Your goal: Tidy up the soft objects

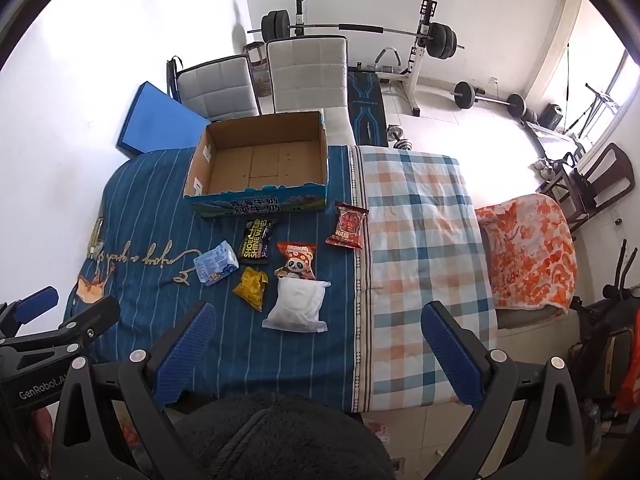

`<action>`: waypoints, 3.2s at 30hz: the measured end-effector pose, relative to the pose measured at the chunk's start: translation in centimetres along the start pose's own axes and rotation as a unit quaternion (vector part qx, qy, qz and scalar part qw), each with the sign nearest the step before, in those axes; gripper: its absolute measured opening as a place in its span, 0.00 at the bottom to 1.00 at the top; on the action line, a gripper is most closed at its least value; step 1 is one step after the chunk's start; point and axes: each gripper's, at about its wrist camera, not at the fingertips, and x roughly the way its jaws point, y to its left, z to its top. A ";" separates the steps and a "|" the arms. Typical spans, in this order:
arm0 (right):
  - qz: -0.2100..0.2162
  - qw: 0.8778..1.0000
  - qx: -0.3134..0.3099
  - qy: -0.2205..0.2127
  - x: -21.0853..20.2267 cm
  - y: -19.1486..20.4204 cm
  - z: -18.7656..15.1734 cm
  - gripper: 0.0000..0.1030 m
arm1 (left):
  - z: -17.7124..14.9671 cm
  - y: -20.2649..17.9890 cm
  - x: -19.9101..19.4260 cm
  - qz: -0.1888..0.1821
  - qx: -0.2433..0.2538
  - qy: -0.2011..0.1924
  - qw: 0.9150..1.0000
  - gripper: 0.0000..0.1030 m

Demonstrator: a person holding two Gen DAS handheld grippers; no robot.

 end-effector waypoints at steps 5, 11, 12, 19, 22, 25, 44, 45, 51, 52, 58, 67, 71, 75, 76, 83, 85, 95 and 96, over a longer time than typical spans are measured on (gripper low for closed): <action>-0.001 1.000 0.001 -0.006 -0.1 -0.1 -0.1 1.00 | -0.1 0.0 -0.2 0.002 -0.002 -0.003 1.000 1.00; -0.003 1.000 0.001 -0.008 -0.2 -0.1 -0.3 1.00 | -0.3 0.0 -0.3 0.003 -0.002 -0.004 1.000 1.00; -0.003 1.000 0.001 -0.008 -0.2 -0.1 -0.3 1.00 | -0.3 0.0 -0.3 0.003 -0.002 -0.004 1.000 1.00; -0.005 1.000 0.005 -0.009 -0.4 -0.4 -0.7 1.00 | -0.1 0.1 -0.3 0.002 -0.002 -0.003 1.000 1.00; -0.005 1.000 0.005 -0.006 -0.4 -0.5 -0.7 1.00 | 0.0 0.1 -0.4 0.003 0.000 -0.003 1.000 1.00; -0.005 1.000 0.005 -0.007 -0.4 -0.6 -0.7 1.00 | -0.1 -0.1 -0.6 0.004 0.001 -0.005 1.000 1.00; -0.006 1.000 0.005 -0.013 -0.4 -0.8 -0.5 1.00 | 0.1 -0.3 -0.7 0.006 -0.002 -0.012 1.000 1.00; -0.006 1.000 0.005 -0.013 -0.4 -0.8 -0.5 1.00 | 0.2 -0.3 -0.7 0.007 -0.001 -0.012 1.000 1.00; -0.005 1.000 0.004 -0.013 -0.4 -0.7 -0.2 1.00 | 0.1 -0.3 -0.8 0.007 -0.002 -0.014 1.000 1.00; -0.006 1.000 0.005 -0.013 -0.4 -0.7 -0.3 1.00 | 0.2 -0.4 -0.8 0.008 -0.001 -0.013 1.000 1.00; -0.005 1.000 0.005 -0.013 -0.4 -0.7 -0.4 1.00 | 0.0 -0.3 -0.8 0.009 -0.002 -0.013 1.000 1.00; -0.003 1.000 0.005 -0.011 -0.2 -0.4 -0.1 1.00 | 0.1 -0.4 -0.9 0.011 -0.002 -0.014 1.000 1.00; -0.001 1.000 0.006 -0.011 -0.2 -0.5 -0.2 1.00 | 0.1 -0.4 -0.9 0.010 -0.002 -0.014 1.000 1.00; 0.001 1.000 0.006 -0.012 -0.2 -0.4 -0.2 1.00 | 0.1 -0.4 -0.9 0.009 -0.002 -0.013 1.000 1.00; 0.003 1.000 0.007 -0.012 -0.2 -0.4 -0.1 1.00 | 0.1 -0.4 -0.9 0.010 -0.002 -0.014 1.000 1.00; 0.036 0.998 0.043 0.022 4.4 -1.2 0.2 1.00 | 0.6 0.7 1.2 0.033 -0.011 -0.023 0.999 1.00; 0.045 0.996 0.054 0.049 7.8 -1.5 0.4 1.00 | 0.9 1.8 3.1 0.044 -0.017 -0.019 0.999 1.00; 0.024 0.974 0.101 0.202 31.1 -1.4 -1.8 1.00 | 0.2 6.9 17.0 0.087 -0.049 0.073 0.992 1.00; 0.021 0.971 0.099 0.217 33.2 -1.0 -2.2 1.00 | 0.1 7.2 18.3 0.089 -0.046 0.082 0.992 1.00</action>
